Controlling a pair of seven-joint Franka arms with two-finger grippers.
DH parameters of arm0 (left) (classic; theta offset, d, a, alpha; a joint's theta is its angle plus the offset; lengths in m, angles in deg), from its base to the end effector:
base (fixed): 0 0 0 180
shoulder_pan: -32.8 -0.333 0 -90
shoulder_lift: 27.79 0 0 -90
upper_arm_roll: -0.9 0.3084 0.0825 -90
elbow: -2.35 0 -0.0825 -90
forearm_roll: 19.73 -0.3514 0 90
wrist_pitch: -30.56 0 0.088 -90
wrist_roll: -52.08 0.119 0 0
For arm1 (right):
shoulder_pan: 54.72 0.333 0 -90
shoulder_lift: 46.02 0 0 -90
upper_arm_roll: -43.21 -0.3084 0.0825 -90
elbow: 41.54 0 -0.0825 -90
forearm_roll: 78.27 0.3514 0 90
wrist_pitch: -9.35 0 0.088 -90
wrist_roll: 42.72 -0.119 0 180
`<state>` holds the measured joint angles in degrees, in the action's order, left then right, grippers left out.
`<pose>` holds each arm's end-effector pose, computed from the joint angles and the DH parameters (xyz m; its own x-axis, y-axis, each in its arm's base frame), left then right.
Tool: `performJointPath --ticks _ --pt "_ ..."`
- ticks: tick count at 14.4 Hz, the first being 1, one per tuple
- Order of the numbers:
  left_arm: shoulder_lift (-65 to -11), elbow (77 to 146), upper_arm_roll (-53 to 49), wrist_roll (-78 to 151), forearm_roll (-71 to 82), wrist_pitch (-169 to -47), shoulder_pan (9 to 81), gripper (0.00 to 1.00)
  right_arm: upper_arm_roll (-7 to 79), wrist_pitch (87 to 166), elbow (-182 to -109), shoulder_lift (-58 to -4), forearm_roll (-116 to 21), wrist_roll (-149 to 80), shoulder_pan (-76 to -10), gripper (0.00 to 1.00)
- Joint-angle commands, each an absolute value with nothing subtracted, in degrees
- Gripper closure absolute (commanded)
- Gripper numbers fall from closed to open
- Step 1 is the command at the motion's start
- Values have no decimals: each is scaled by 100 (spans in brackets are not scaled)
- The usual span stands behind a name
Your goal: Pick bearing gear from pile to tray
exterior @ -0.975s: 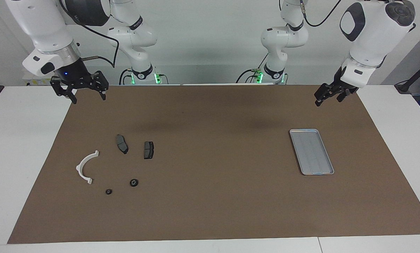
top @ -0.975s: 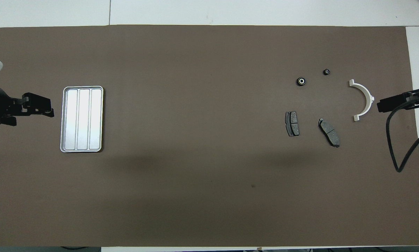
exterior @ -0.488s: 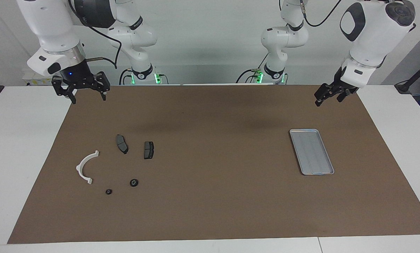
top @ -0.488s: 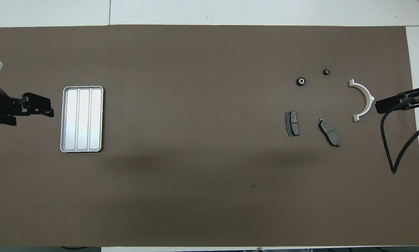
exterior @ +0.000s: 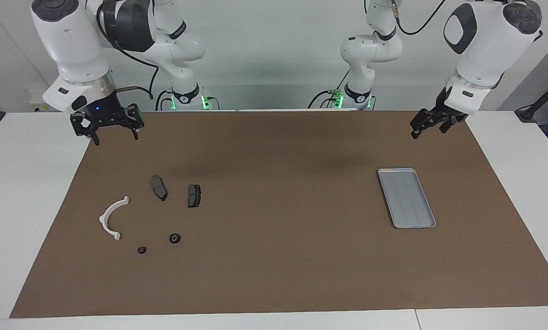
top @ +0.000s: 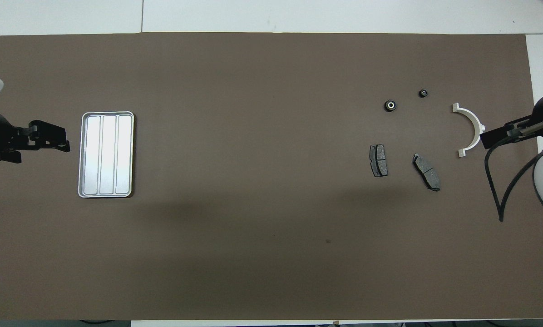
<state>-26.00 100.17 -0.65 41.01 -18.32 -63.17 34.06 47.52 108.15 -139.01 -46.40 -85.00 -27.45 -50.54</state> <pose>0.5133 -0.0282 0.5665 0.9884 0.1453 -0.0440 0.1461 -0.9892 0.0155 0.5309 -0.0135 0.5648 0.9610 0.2767 -0.0027 0.2750 -0.9540 0.1193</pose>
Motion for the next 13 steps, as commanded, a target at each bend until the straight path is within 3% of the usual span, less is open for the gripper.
performJointPath --ticks 1,6,13 --pt "-2542 10061 11 4119 -1780 -6366 3482 0 4743 11146 -14024 -4471 -8600 -2646 -5059 0" --pt "-2542 10061 11 4119 -1780 -6366 3482 0 4734 11673 -13936 -3716 -8082 -2883 -5015 0" --pt "-2542 10061 11 4119 -1780 -6366 3482 0 4734 12184 -13190 -2195 -7617 -3578 -4919 0"
